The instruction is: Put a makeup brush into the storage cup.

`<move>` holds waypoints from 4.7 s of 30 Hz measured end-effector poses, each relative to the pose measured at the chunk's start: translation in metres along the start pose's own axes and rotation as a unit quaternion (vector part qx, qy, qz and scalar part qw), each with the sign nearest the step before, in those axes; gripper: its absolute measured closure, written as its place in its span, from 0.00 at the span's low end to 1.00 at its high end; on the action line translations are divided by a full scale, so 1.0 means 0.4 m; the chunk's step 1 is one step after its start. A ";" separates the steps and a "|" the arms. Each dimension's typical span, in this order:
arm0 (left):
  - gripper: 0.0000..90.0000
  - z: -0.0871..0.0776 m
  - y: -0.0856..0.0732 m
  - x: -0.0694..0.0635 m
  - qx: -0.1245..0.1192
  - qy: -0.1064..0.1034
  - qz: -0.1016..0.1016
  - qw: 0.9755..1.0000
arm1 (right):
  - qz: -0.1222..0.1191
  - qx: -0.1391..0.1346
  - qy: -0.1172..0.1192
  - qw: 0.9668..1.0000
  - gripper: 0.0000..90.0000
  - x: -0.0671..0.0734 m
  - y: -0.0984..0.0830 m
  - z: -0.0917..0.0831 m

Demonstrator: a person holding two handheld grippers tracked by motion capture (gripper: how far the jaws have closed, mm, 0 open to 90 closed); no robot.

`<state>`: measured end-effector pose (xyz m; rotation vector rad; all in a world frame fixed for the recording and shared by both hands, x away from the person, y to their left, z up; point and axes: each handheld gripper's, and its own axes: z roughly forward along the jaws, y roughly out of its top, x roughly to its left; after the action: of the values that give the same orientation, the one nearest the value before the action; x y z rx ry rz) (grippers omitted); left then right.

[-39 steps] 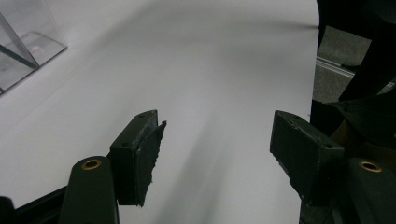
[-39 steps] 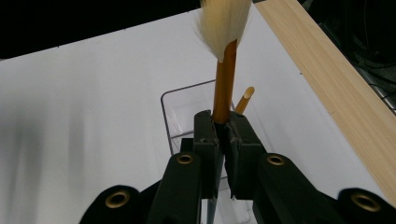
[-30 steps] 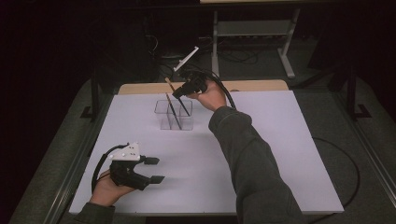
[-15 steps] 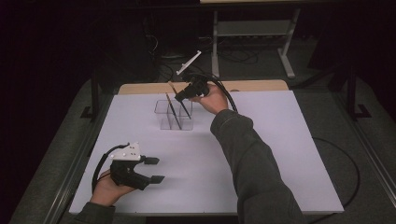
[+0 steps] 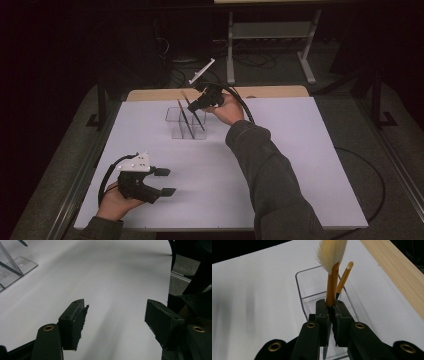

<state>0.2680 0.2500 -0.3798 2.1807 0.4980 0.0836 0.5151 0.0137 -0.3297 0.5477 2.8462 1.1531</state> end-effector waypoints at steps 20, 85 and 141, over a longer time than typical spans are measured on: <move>0.36 0.002 -0.002 0.001 0.002 -0.001 -0.003 1.000 | 0.015 0.006 -0.005 1.000 0.91 -0.002 -0.030 0.013; 0.31 0.014 -0.005 0.000 0.006 0.006 -0.013 1.000 | 0.054 -0.038 -0.013 0.998 0.50 0.034 -0.154 -0.115; 0.23 0.013 -0.016 0.013 -0.006 0.038 -0.031 0.999 | 0.094 -0.093 -0.049 0.990 0.35 0.098 -0.370 -0.253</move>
<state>0.2721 0.2516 -0.3886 2.1553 0.6071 0.1353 0.4168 -0.1396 -0.3522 0.8487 2.6142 1.3606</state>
